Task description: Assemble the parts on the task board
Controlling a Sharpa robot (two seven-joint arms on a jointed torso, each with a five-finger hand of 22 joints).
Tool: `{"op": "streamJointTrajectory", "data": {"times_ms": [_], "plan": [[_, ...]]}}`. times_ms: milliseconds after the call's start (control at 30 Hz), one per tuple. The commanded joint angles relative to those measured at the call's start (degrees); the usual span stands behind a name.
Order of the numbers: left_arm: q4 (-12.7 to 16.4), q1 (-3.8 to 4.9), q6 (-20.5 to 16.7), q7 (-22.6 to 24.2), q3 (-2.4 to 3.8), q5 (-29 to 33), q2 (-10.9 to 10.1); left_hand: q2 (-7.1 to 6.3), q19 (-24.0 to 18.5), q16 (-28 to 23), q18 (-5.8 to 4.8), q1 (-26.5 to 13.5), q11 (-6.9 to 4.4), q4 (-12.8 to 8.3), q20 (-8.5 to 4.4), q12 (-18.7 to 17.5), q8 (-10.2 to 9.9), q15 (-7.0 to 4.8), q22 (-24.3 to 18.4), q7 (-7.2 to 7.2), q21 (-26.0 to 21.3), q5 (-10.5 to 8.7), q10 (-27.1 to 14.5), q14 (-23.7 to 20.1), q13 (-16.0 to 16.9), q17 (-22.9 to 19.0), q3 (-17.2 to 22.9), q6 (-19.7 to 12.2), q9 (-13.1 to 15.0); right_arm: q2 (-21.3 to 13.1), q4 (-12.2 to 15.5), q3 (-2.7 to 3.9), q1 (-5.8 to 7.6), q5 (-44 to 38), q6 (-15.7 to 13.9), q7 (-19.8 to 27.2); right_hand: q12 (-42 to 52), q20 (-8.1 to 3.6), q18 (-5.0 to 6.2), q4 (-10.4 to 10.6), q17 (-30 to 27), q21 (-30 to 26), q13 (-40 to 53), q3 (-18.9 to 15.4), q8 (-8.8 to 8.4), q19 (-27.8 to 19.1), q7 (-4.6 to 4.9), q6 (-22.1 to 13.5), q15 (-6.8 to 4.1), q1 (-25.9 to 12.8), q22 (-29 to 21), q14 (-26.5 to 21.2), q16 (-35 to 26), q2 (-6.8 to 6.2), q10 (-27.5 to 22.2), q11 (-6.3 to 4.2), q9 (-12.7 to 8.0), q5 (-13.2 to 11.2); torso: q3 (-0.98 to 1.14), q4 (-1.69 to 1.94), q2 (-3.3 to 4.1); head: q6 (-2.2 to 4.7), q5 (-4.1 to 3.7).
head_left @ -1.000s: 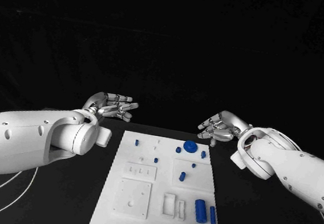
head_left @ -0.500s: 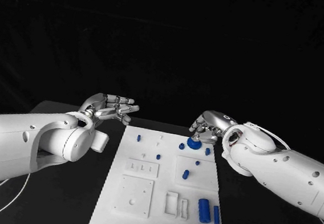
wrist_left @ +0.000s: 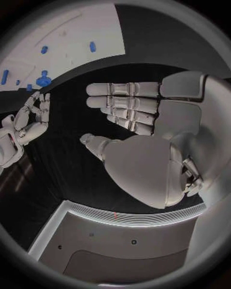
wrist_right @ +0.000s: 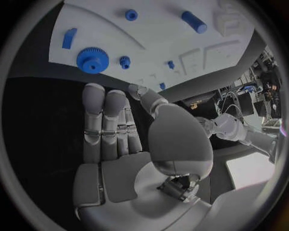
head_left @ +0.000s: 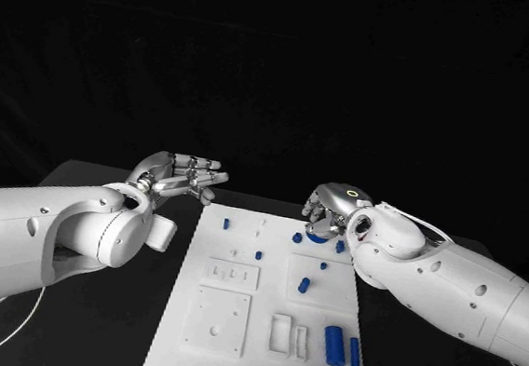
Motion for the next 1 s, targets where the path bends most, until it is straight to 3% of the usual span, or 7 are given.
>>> {"op": "streamJointTrajectory", "data": {"times_ms": [33,367,733,1000], "plan": [[0.27,0.29,0.94,0.15,0.08,-0.50,-0.02,-0.72,-0.32,0.29,0.96,0.29,0.20,0.94,0.13,0.01,0.25,0.07,-0.07,0.02,0.27,-0.28,-0.49,-0.47,0.01,-0.19,0.05,-0.59,-0.02,0.48,-0.55,-0.02,-0.35,-3.69,-0.68,-1.34,-0.16,-0.06,0.83,0.19,-0.29,0.20,-0.14,0.38,-0.16,0.38,0.27,-0.47,0.25,-0.10,0.55,-0.18,0.40,-0.99,-0.44,-0.03,0.03,-0.33,-0.12,0.39,0.49,0.11,-0.01],[0.28,0.58,1.04,-0.31,0.08,-0.55,-0.55,-0.48,-0.40,0.19,0.91,0.68,0.11,0.77,0.12,0.03,0.24,0.00,-0.13,-0.02,0.30,0.72,-0.65,-0.64,0.03,-0.34,0.08,-0.33,-0.01,1.80,-2.00,-0.10,-1.35,-4.42,-0.28,-1.13,-0.15,-0.04,0.88,1.04,-1.98,0.76,-0.21,-0.06,-0.10,1.13,0.26,-1.15,0.28,-0.05,4.03,-0.38,1.27,-1.50,-1.12,0.14,0.17,-0.21,-0.14,0.58,1.45,0.42,-0.25],[0.04,0.70,1.18,-0.49,0.07,-0.56,-0.55,-0.65,-0.44,0.03,0.85,0.46,0.10,0.94,0.11,0.03,0.24,0.00,-0.25,-0.04,0.30,-0.26,-0.89,-0.57,0.03,-0.54,-0.04,-0.53,-0.01,2.20,-2.61,-0.28,-1.67,-6.66,0.38,-2.91,-0.16,0.12,0.89,1.38,-3.52,-1.16,-0.20,0.79,-0.11,1.81,0.25,-0.89,0.40,-0.02,7.41,-0.62,2.35,-1.89,-1.38,0.22,0.27,-1.65,-0.36,0.70,2.09,0.67,-0.31],[-0.14,0.71,1.07,-0.59,0.07,-0.53,-0.84,-0.80,-0.33,-0.02,0.84,0.50,-0.08,1.39,0.04,0.04,0.22,-0.12,-0.40,-0.26,0.30,-0.41,-1.11,-0.47,0.03,-0.63,-0.03,-0.86,-0.03,2.52,-2.87,-0.49,-1.86,-8.01,0.75,-3.68,-0.13,0.12,0.88,1.87,-3.92,-2.26,-0.22,1.40,-0.11,2.06,0.05,-0.58,0.39,-0.17,8.82,-0.69,2.52,-2.15,-1.67,0.22,0.31,-2.18,-0.37,0.68,2.36,0.81,-0.29]]}}
